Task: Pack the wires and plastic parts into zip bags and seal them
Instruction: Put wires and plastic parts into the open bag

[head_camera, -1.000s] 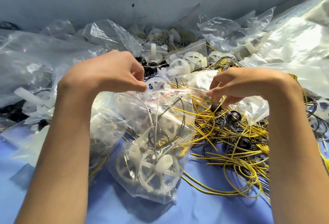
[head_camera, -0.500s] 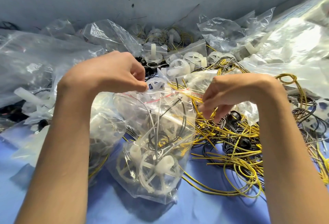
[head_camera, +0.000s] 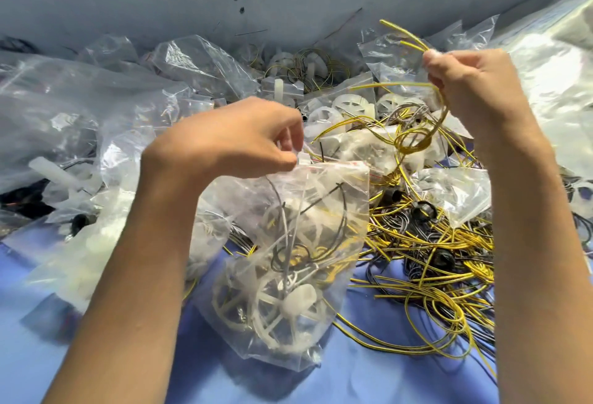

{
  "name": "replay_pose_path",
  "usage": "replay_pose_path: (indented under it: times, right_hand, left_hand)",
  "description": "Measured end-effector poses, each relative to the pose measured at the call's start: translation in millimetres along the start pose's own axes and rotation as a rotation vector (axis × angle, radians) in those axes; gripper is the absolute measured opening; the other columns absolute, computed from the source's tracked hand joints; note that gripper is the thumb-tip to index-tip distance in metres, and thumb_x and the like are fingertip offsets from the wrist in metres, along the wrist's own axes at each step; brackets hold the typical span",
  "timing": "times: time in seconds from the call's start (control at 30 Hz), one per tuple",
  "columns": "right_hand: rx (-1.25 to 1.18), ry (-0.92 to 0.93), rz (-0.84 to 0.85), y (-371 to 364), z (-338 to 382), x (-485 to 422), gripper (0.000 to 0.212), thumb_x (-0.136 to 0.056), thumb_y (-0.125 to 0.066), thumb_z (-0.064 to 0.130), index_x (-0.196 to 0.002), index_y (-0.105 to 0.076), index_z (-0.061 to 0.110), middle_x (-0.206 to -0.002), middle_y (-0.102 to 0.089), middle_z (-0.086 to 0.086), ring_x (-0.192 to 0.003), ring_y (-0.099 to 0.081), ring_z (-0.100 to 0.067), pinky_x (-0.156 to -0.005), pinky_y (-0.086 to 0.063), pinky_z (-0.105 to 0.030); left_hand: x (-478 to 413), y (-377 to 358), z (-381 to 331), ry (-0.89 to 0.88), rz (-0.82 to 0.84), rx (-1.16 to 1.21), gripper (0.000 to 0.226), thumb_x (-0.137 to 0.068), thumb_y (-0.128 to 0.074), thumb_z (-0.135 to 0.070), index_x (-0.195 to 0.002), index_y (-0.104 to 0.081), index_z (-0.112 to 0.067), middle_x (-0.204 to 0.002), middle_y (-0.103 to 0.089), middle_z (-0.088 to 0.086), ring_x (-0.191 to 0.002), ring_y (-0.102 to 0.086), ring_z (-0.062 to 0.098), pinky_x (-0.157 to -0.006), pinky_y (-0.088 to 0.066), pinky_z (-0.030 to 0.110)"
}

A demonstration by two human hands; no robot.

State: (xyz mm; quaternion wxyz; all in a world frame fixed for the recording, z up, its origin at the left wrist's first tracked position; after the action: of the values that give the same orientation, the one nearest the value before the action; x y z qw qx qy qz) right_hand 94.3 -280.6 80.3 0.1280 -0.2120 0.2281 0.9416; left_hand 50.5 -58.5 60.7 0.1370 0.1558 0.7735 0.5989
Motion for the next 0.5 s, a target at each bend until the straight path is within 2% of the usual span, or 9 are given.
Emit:
replay_pose_path:
  times: [0.07,0.17,0.3,0.4,0.5]
  right_hand:
    - [-0.147,-0.044,-0.004,-1,4,1,0.037,-0.087,-0.054,0.03,-0.053,-0.043,0.02,-0.044,-0.037,0.013,-0.039,-0.027,-0.002,-0.04,-0.019,-0.016]
    - [-0.313,-0.144,0.081,-8,4,4,0.04,-0.095,-0.051,0.024,-0.056,-0.04,0.022,-0.05,-0.032,0.007,-0.039,-0.021,-0.004,-0.04,-0.013,-0.018]
    - [-0.466,-0.23,0.242,-20,6,10,0.038,-0.099,-0.039,0.026,-0.061,-0.038,0.021,-0.04,-0.023,0.012,-0.038,-0.013,-0.005,-0.038,-0.008,-0.019]
    - [-0.512,-0.281,0.313,-29,10,14,0.037,-0.101,-0.035,0.025,-0.064,-0.04,0.019,-0.038,-0.025,0.011,-0.033,-0.013,-0.003,-0.036,-0.008,-0.018]
    - [-0.506,-0.302,0.339,-35,14,16,0.035,-0.101,-0.034,0.021,-0.07,-0.048,0.016,-0.04,-0.04,0.007,-0.032,-0.022,-0.002,-0.039,-0.013,-0.018]
  left_hand:
    - [-3,4,-18,-0.091,-0.1,0.036,0.014,-0.086,-0.058,-0.023,-0.1,-0.059,-0.023,-0.097,-0.053,-0.006,-0.091,-0.052,0.012,-0.079,-0.04,0.024]
    - [-7,1,-41,-0.187,-0.197,0.099,0.032,-0.087,-0.06,-0.029,-0.118,-0.054,-0.022,-0.112,-0.045,-0.005,-0.109,-0.045,0.011,-0.095,-0.036,0.026]
    - [-15,-15,-64,-0.289,-0.25,0.059,0.051,-0.089,-0.059,-0.033,-0.136,-0.043,-0.02,-0.137,-0.043,-0.003,-0.126,-0.035,0.012,-0.108,-0.03,0.033]
    - [-23,-31,-67,-0.263,-0.233,0.003,0.052,-0.09,-0.056,-0.035,-0.138,-0.041,-0.02,-0.137,-0.048,-0.003,-0.127,-0.038,0.014,-0.106,-0.034,0.04]
    - [-27,-33,-61,-0.222,-0.282,0.032,0.033,-0.09,-0.058,-0.031,-0.121,-0.054,-0.02,-0.118,-0.061,0.0,-0.111,-0.053,0.02,-0.092,-0.044,0.041]
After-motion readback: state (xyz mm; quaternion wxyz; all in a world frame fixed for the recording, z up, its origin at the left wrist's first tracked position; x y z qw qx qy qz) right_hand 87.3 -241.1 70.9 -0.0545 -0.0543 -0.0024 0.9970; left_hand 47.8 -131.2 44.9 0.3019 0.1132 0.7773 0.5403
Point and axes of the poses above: each hand's wrist, its own x-axis away from the middle knuckle, its own y-axis out of the back of the hand, z = x × y, the point moved 7 cm from there along -x, towards the middle knuckle
